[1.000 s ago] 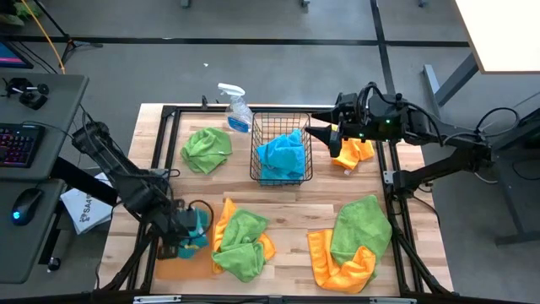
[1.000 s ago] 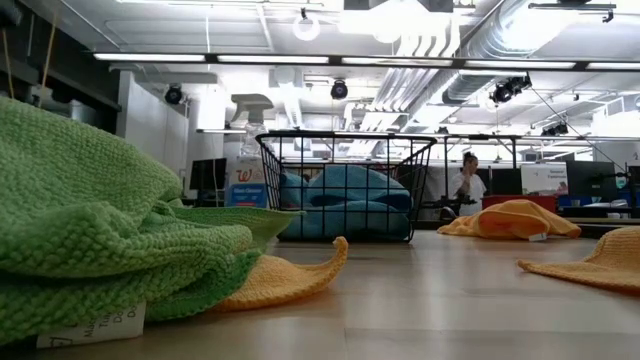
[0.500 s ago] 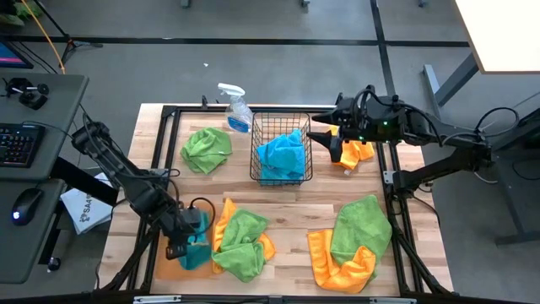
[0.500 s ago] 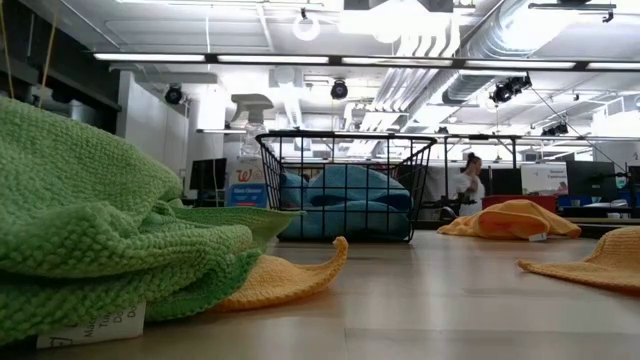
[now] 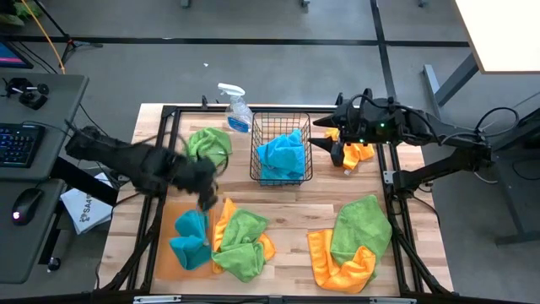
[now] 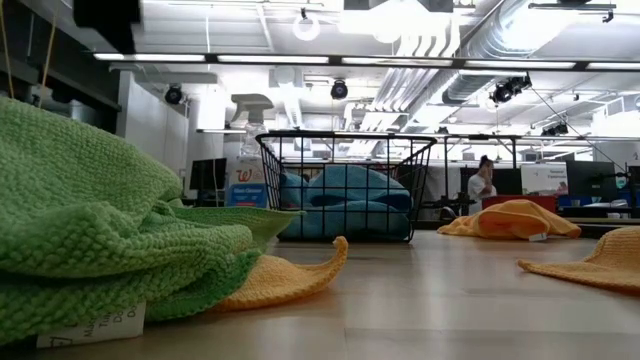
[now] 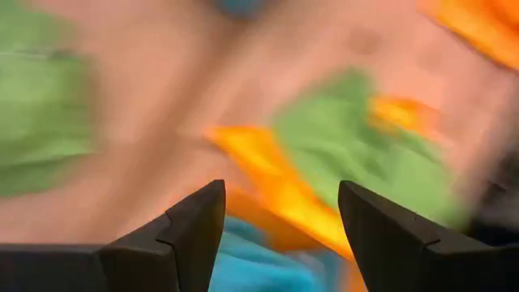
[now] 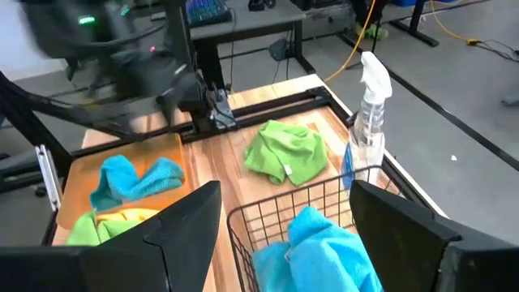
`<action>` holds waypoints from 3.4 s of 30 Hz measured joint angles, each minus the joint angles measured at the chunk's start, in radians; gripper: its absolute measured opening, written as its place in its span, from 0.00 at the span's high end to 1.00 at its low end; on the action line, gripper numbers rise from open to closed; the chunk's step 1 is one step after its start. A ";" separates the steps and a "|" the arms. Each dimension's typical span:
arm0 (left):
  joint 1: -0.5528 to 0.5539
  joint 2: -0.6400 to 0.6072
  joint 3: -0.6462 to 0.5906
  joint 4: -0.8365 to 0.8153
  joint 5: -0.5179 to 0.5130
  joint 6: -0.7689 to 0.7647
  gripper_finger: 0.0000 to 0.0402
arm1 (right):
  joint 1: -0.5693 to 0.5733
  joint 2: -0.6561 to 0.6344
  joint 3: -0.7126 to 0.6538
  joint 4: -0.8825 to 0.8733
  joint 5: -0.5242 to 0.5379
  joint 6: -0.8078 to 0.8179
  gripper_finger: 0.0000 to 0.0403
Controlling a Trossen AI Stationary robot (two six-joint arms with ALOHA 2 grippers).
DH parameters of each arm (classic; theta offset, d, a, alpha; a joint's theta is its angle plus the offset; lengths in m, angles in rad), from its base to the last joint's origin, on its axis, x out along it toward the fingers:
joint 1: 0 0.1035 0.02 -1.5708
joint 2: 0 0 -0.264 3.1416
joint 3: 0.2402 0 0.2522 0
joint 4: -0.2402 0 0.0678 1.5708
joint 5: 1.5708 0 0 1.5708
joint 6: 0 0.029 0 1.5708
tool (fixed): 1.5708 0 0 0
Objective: Sort microfiber towel by color & place in baskets
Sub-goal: Put the blue towel into the black basket
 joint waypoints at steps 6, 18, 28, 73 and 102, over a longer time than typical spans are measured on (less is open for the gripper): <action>0.333 0.000 -0.128 -0.042 -0.067 0.169 0.43 | 0.000 0.000 0.000 -0.034 0.000 -0.020 0.33; 0.845 0.016 -0.457 0.298 -0.011 0.507 0.44 | -0.002 0.000 0.000 -0.029 0.088 0.148 0.33; 0.956 0.062 -0.473 0.411 0.018 0.681 0.44 | -0.002 0.000 0.000 -0.028 0.170 0.274 0.33; -0.082 -0.280 -0.264 0.107 0.536 -0.051 0.44 | -0.003 0.000 0.000 -0.127 0.167 0.045 0.33; -0.537 0.256 -0.351 0.308 0.289 -0.075 0.56 | -0.003 0.000 0.000 -0.149 0.173 0.035 0.33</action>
